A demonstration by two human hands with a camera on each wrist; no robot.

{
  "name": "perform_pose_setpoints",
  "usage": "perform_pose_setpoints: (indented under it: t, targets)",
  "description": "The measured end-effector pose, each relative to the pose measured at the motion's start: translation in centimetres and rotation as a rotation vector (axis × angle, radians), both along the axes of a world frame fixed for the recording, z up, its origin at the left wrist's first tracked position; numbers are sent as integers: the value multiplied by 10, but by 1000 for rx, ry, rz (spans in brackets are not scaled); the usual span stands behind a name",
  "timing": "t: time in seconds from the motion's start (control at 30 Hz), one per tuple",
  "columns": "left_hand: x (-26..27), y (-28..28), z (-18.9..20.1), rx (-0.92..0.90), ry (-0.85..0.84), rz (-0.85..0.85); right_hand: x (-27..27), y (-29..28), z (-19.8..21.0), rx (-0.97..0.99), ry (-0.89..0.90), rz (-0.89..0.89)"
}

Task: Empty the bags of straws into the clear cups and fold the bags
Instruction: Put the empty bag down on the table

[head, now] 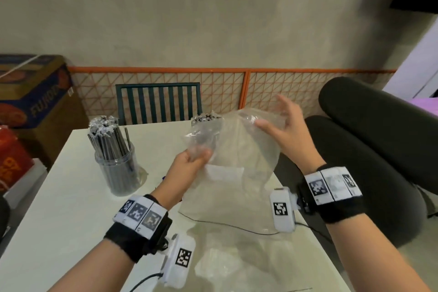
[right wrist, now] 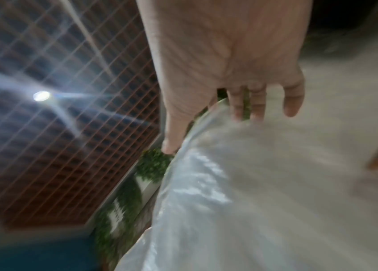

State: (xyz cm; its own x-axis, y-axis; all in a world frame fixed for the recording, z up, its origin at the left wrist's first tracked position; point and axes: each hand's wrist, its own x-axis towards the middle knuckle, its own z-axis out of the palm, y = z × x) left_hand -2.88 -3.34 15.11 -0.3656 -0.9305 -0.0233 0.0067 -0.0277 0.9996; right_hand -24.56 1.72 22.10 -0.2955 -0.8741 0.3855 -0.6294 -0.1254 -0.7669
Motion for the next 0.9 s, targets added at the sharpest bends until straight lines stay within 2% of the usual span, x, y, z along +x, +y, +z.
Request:
perform_pose_setpoints:
  t: [0.07,0.13,0.2,0.27,0.4,0.47,0.53,0.6,0.67,0.73,0.8,0.9]
  targets:
    - [-3,0,-1,34,101,15,-11,17,-26,99,-261,-65]
    - [-10,1,-1,13,123,41,-10,30,-59,304,-374,-10]
    - [-18,5,-1,-11,116,96,-1,38,-87,466,-327,63]
    - [-24,6,-4,-37,81,161,2,43,-108,463,-256,62]
    - [-25,0,-16,-59,2,280,-19,55,-116,373,-156,-168]
    - [-23,1,-22,-22,-52,250,-29,62,-119,371,-90,-237]
    - [-23,10,-32,107,-157,121,-35,66,-124,415,-100,-253]
    - [-24,25,-52,246,-309,-7,-38,66,-136,501,-115,-258]
    - [-27,40,-79,283,-437,-53,-43,65,-152,673,-79,-201]
    - [-30,46,-104,290,-480,16,-48,68,-173,889,-44,-155]
    - [-30,47,-125,288,-520,110,-51,78,-193,1014,-50,-171]
    - [-29,53,-143,272,-533,20,-53,96,-214,1080,138,-162]
